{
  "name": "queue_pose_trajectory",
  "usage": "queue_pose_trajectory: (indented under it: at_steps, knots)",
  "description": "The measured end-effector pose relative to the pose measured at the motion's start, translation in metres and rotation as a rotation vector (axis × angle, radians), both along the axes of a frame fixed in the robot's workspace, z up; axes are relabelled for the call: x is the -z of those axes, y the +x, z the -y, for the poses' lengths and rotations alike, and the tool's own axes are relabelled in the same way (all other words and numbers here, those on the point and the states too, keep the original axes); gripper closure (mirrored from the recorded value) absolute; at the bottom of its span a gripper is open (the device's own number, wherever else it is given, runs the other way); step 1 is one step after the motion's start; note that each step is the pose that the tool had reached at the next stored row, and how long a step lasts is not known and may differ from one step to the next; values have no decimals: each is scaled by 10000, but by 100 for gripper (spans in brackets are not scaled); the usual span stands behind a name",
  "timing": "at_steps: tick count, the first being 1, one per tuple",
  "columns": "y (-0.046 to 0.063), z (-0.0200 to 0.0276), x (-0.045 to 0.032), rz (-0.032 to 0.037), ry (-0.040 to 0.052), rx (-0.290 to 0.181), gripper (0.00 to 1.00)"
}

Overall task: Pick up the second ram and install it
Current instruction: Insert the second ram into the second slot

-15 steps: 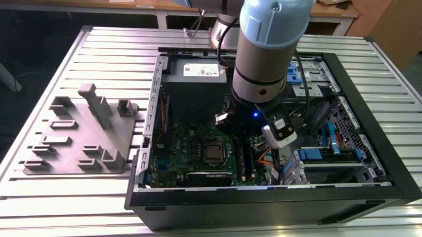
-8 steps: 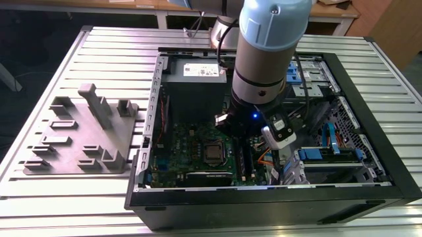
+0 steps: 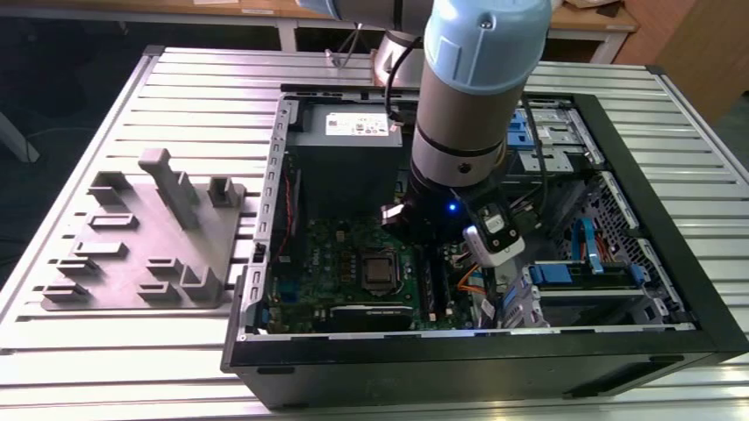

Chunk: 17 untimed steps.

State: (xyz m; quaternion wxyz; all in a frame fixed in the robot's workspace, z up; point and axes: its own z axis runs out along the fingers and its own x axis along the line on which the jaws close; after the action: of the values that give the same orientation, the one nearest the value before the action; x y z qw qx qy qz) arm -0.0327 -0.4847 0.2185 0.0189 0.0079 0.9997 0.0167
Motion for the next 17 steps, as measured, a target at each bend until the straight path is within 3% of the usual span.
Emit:
queue_pose_trajectory:
  at_steps: [17]
  knots:
    - [-1, 1, 36, 0, -4, 0, 92]
